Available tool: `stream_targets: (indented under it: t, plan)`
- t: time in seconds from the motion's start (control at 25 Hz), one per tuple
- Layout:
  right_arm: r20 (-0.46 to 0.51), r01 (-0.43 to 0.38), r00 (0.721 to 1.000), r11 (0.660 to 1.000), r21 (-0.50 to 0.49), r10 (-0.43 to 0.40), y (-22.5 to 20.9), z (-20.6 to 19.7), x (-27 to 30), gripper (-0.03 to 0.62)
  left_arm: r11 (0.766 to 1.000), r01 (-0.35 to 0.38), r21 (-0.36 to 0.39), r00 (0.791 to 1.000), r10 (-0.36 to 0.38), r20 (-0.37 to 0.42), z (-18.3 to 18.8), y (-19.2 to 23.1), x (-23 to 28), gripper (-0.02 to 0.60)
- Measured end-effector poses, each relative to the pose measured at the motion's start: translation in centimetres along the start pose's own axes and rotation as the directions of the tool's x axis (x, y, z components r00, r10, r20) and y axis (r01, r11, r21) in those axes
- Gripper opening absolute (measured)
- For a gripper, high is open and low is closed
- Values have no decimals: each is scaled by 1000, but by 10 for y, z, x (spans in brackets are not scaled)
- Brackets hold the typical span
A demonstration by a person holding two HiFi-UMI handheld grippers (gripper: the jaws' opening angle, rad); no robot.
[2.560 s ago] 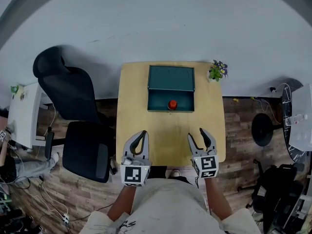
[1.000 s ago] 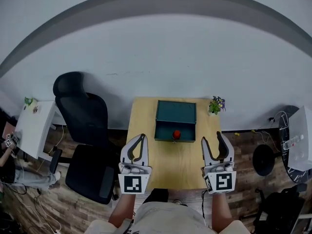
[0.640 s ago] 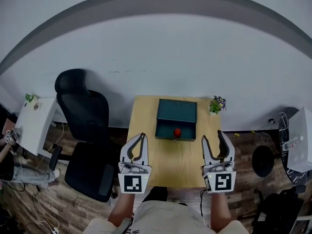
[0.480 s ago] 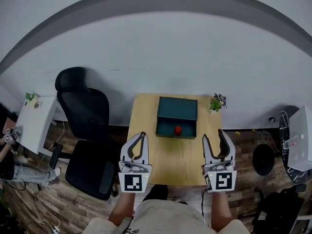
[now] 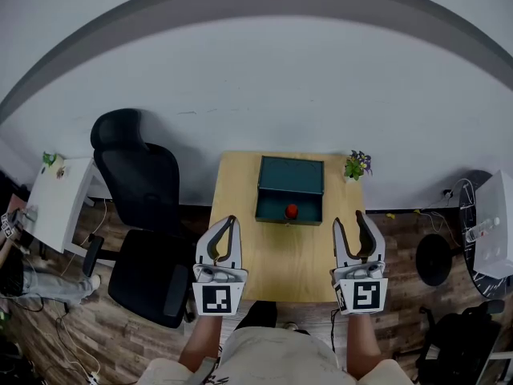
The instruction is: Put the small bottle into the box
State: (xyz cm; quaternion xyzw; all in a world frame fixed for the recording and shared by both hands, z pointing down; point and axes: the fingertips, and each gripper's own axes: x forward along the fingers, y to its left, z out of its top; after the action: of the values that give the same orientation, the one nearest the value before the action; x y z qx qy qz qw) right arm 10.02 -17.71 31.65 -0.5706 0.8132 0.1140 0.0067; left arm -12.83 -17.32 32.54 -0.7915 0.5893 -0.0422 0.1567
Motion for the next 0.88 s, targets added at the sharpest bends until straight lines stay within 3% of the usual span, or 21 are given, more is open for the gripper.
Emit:
stream_targets:
  t: [0.16,0.44,0.76,0.88]
  plan:
    - [-17,7,1000,1000,-6,-7,-1,-4,0,155,1000,-2,-21,1000,2,17,2,-2,1,8]
    - [-10,-17,1000,999,46,17,0,-6,1,20,999,10,-33,1000,-11,-19,-5,-10,4,8]
    - [-25,-39,999,999,34,39,3,-12,3,17,1000,11,-12,1000,-11,-8,-4,-10,5,8]
    - [-26,-32,999,999,34,33,1,-12,2,17,1000,11,-22,999,-12,-37,-8,-11,4,8]
